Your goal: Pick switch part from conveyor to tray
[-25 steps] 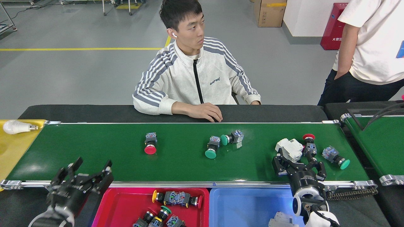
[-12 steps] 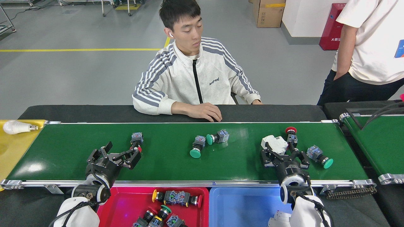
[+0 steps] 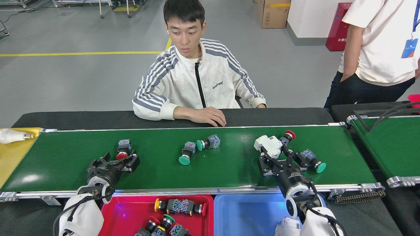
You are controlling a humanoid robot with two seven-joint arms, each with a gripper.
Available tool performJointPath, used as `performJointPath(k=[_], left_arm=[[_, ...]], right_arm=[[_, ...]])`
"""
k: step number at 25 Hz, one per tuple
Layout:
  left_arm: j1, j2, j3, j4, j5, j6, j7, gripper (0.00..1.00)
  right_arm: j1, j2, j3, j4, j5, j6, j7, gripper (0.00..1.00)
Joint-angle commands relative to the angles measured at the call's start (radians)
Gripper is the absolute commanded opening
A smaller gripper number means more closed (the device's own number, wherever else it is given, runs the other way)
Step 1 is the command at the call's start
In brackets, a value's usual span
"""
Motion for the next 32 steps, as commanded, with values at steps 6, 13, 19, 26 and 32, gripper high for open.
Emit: performJointPath(k=[6, 13, 19, 26, 32], left_arm=[[0.049, 0.002, 0.030, -0.067, 0.039, -0.030, 0.044, 0.00], [0.414, 0.076, 0.053, -0.578, 0.046, -0.622, 0.038, 0.16], [0.678, 0.024, 0.153, -0.799, 0.045, -0.736, 0.038, 1.00], [0.678, 0.021, 0.184, -0.794, 0.042, -0.423, 0.044, 1.00], [0.677, 0.035, 0.265, -0.738, 0.040, -0.316, 0.087, 1.00]], right_arm=[[0.222, -0.025, -0.011, -0.149, -0.020, -0.266, -0.018, 1.00], [0.218, 0.064, -0.128, -0.149, -0.011, 0.080, -0.018, 1.00], [0.222, 0.018, -0.128, -0.148, 0.012, 0.324, -0.023, 1.00], [0.140, -0.011, -0.070, -0.102, 0.059, 0.318, -0.013, 1.00], [-0.024, -0.006, 0.035, 0.025, 0.055, 0.315, 0.046, 1.00]])
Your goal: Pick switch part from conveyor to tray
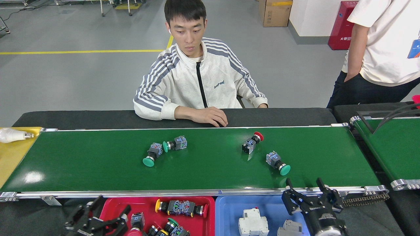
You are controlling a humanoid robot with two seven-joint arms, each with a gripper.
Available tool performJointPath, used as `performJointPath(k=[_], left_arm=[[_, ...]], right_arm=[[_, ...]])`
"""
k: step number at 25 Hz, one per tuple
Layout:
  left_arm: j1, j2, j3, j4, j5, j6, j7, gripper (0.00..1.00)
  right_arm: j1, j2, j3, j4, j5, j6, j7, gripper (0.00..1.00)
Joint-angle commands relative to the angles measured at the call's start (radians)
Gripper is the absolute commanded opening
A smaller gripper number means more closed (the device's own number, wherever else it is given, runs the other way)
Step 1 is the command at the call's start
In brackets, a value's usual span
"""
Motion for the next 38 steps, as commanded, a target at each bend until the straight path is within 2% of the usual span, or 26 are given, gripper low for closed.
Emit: performJointPath(k=[1, 5, 6, 8, 9, 10, 11, 14, 17, 21, 23, 24, 25, 26, 27, 29, 30, 35, 38], left_arm=[[-0.009, 0.016, 0.004, -0.008, -0.001, 0.024, 0.024, 1.00], [-0.089, 0.019, -0.048, 0.006, -0.009, 0.022, 0.024, 1.00], [-0.144, 0.030, -0.091, 0.038, -0.024, 0.024, 0.024, 1.00], [-0.243, 0.042, -0.151, 0.112, -0.078, 0.027, 0.024, 1.00], [-0.295, 0.042, -0.172, 0.162, -0.111, 0.027, 0.024, 1.00], [-0.333, 0.037, -0.181, 0.204, -0.139, 0.027, 0.024, 1.00], [-0.365, 0.034, -0.183, 0.240, -0.161, 0.027, 0.024, 1.00], [-0.427, 0.034, -0.201, 0.322, -0.177, 0.025, 0.024, 1.00], [-0.462, 0.031, -0.207, 0.403, -0.176, 0.034, 0.024, 1.00], [-0.508, 0.030, -0.204, 0.490, -0.176, 0.038, 0.024, 0.98], [-0.525, 0.031, -0.198, 0.526, -0.176, 0.044, 0.024, 0.94], [-0.537, 0.033, -0.198, 0.547, -0.176, 0.054, 0.024, 0.90], [-0.542, 0.033, -0.198, 0.563, -0.176, 0.064, 0.026, 0.86], [-0.549, 0.036, -0.198, 0.584, -0.176, 0.076, 0.026, 0.78], [-0.553, 0.037, -0.200, 0.604, -0.174, 0.076, 0.026, 0.62], [-0.560, 0.033, -0.198, 0.639, -0.167, 0.071, 0.027, 0.28], [-0.568, 0.030, -0.198, 0.658, -0.165, 0.073, 0.029, 0.20], [-0.571, 0.017, -0.188, 0.667, -0.157, 0.084, 0.039, 0.10], [-0.553, 0.019, -0.192, 0.630, -0.141, 0.067, 0.042, 0.08]], right_arm=[[-0.059, 0.008, 0.029, 0.036, -0.004, -0.009, 0.031, 1.00], [-0.140, 0.047, 0.064, 0.114, -0.005, -0.018, 0.034, 0.99], [-0.159, 0.060, 0.074, 0.134, -0.002, -0.018, 0.034, 0.93], [-0.174, 0.058, 0.106, 0.156, 0.001, -0.018, 0.034, 0.59], [-0.176, 0.057, 0.120, 0.164, 0.003, -0.018, 0.034, 0.34], [-0.176, 0.055, 0.126, 0.168, 0.003, -0.020, 0.034, 0.24], [-0.176, 0.055, 0.129, 0.170, 0.004, -0.021, 0.034, 0.20], [-0.176, 0.054, 0.167, 0.173, 0.006, -0.020, 0.034, 0.18], [-0.176, 0.057, 0.176, 0.164, 0.004, -0.021, 0.029, 0.06], [-0.145, 0.052, 0.264, 0.067, 0.006, -0.095, 0.020, 0.04], [-0.120, 0.052, 0.308, 0.012, 0.006, -0.204, -0.017, 0.04], [-0.116, 0.052, 0.327, -0.017, 0.006, -0.288, -0.032, 0.10], [-0.114, 0.052, 0.339, -0.031, 0.006, -0.348, -0.032, 0.24], [-0.117, 0.060, 0.360, -0.037, 0.006, -0.426, -0.031, 0.78], [-0.117, 0.069, 0.376, -0.036, 0.006, -0.487, -0.031, 0.99], [-0.117, 0.077, 0.400, -0.031, 0.006, -0.536, -0.031, 1.00], [-0.114, 0.077, 0.411, -0.030, 0.004, -0.538, -0.031, 1.00], [-0.105, 0.077, 0.390, -0.033, -0.005, -0.538, -0.032, 1.00], [-0.058, 0.077, 0.201, -0.040, -0.008, -0.515, -0.034, 1.00]])
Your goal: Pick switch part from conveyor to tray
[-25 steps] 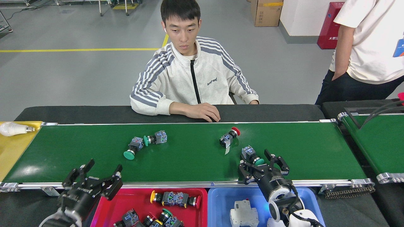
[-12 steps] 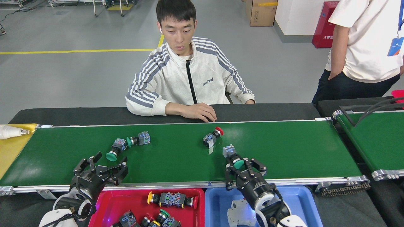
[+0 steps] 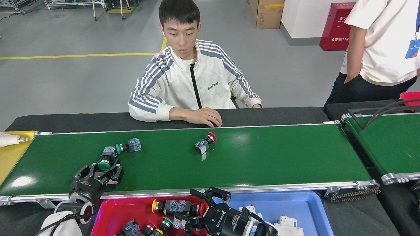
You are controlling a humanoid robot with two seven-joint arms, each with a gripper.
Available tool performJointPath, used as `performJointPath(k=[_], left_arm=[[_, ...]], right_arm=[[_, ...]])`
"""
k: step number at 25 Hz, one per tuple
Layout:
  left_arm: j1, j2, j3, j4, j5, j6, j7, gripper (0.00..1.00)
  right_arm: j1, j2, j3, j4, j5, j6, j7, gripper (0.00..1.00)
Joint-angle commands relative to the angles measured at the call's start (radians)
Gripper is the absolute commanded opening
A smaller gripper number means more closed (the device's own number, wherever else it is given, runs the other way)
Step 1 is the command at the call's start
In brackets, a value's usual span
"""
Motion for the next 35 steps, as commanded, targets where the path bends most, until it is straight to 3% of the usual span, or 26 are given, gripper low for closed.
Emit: performJointPath(k=[1, 3, 5, 6, 8, 11, 17, 19, 22, 24, 28, 31, 35], left_arm=[[0.021, -0.004, -0.018, -0.065, 0.017, -0.041, -0.002, 0.08], [0.110, 0.002, -0.018, -0.216, 0.047, -0.148, -0.013, 0.09], [0.253, 0.016, -0.005, -0.414, 0.088, -0.326, -0.024, 0.17], [0.317, 0.021, 0.002, -0.493, 0.102, -0.392, -0.030, 0.27], [0.462, 0.010, 0.045, -0.661, 0.108, -0.487, -0.031, 0.63], [0.604, -0.016, 0.056, -0.770, 0.113, -0.487, -0.027, 0.99], [0.614, -0.032, 0.116, -0.752, 0.108, -0.467, -0.028, 0.99], [0.609, -0.045, 0.171, -0.749, 0.114, -0.349, -0.027, 0.99], [0.603, -0.045, 0.192, -0.715, 0.108, -0.062, -0.028, 0.99], [0.603, -0.042, 0.206, -0.697, 0.108, -0.012, -0.028, 0.99], [0.584, -0.041, 0.231, -0.695, 0.108, -0.010, -0.035, 0.99], [0.479, -0.041, 0.228, -0.663, 0.099, -0.001, -0.059, 0.99], [0.290, -0.039, 0.228, -0.483, 0.031, 0.048, -0.145, 0.99]], right_arm=[[0.040, 0.011, -0.147, -0.026, -0.004, 0.040, -0.011, 1.00], [0.106, 0.031, -0.298, -0.059, -0.004, 0.126, -0.013, 1.00], [0.158, 0.028, -0.397, -0.072, -0.004, 0.215, -0.028, 1.00], [0.178, 0.021, -0.428, -0.072, -0.004, 0.235, -0.044, 1.00], [0.224, -0.022, -0.516, -0.070, -0.004, 0.246, -0.100, 1.00], [0.288, -0.046, -0.597, -0.070, -0.004, 0.244, -0.146, 1.00], [0.302, -0.055, -0.629, -0.069, -0.004, 0.242, -0.146, 1.00], [0.301, -0.055, -0.629, -0.076, -0.004, 0.242, -0.146, 1.00], [0.299, -0.057, -0.629, -0.098, -0.004, 0.242, -0.146, 1.00], [0.301, -0.057, -0.631, -0.119, -0.004, 0.246, -0.146, 1.00], [0.299, -0.057, -0.632, -0.131, -0.002, 0.249, -0.143, 1.00], [0.298, -0.060, -0.629, -0.131, 0.001, 0.247, -0.139, 1.00], [0.295, -0.061, -0.611, -0.131, 0.007, 0.238, -0.139, 1.00]])
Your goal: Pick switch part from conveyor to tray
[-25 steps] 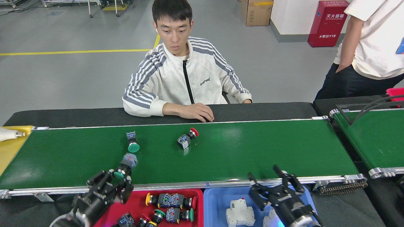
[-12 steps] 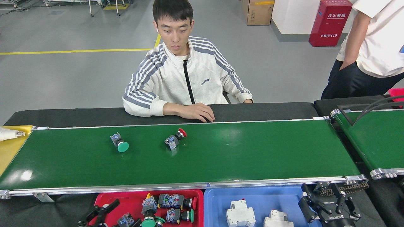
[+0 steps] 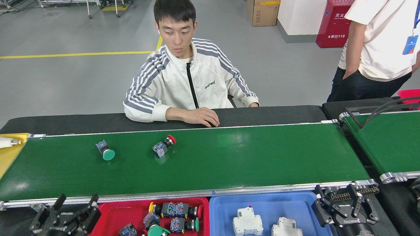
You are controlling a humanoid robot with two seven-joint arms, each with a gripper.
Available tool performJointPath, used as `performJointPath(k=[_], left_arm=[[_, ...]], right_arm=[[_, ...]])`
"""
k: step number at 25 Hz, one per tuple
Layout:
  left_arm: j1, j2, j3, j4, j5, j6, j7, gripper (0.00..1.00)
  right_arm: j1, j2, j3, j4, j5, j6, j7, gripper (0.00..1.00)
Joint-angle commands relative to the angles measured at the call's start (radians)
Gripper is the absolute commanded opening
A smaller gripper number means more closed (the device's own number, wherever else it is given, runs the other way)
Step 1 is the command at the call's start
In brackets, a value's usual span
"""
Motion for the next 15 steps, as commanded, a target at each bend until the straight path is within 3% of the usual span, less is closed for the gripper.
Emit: performJointPath(k=[1, 10, 15], left_arm=[[-0.072, 0.013, 0.003, 0.054, -0.043, 0.027, -0.025, 0.99], [-0.308, 0.039, 0.002, 0.335, -0.112, 0.073, -0.025, 0.99], [-0.433, 0.066, -0.002, 0.540, -0.120, 0.160, -0.016, 0.99]], right_arm=[[-0.013, -0.011, 0.009, -0.015, 0.002, -0.009, 0.001, 1.00], [-0.019, -0.014, 0.018, -0.009, 0.003, -0.012, 0.001, 1.00], [-0.031, -0.030, 0.020, -0.007, 0.003, -0.014, 0.001, 1.00]])
